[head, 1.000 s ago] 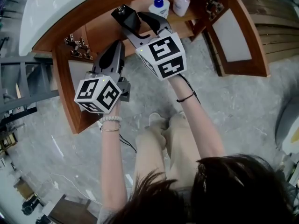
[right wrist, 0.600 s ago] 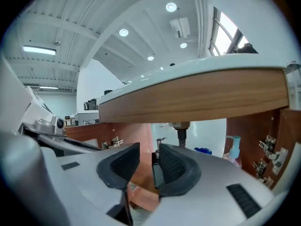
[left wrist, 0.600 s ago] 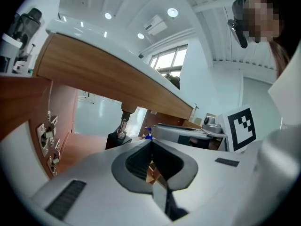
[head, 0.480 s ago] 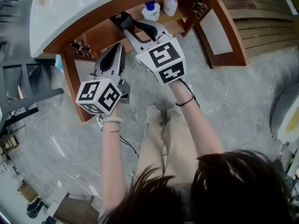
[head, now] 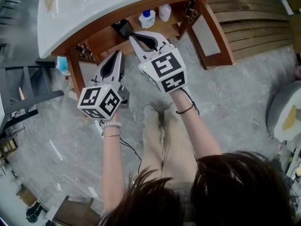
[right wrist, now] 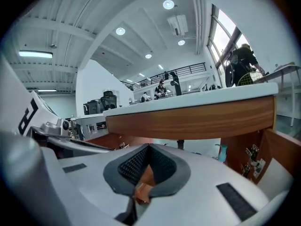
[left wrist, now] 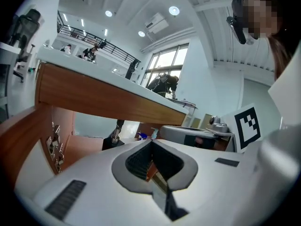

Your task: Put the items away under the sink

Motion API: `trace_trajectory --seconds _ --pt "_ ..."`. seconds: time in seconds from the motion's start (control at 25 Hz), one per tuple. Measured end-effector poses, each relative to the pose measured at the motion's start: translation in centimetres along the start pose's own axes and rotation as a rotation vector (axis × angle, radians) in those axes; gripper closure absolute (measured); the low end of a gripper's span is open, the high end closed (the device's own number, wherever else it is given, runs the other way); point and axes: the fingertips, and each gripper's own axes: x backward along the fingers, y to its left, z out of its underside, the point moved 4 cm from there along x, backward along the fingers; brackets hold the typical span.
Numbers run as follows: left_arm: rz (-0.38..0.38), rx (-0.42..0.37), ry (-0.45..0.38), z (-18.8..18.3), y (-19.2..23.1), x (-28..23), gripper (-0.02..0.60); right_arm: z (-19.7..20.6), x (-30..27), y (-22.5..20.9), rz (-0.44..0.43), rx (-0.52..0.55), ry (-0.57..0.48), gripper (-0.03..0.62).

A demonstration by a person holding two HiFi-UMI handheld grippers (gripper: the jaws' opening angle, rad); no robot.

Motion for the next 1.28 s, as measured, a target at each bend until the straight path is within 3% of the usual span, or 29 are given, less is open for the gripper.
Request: trace_trajectory --seconds 0.4,1.28 --pt "0.008 -0.005 0.03 -2.0 -2.3 1.5 0.578 -2.5 2.7 1.1 -0.023 -0.023 0.016 0.577" --pt "0.015 0.009 -0.027 -8.0 -7.4 4.2 0.578 -8.8 7.5 2.1 -0.056 -0.033 0.022 0.577"
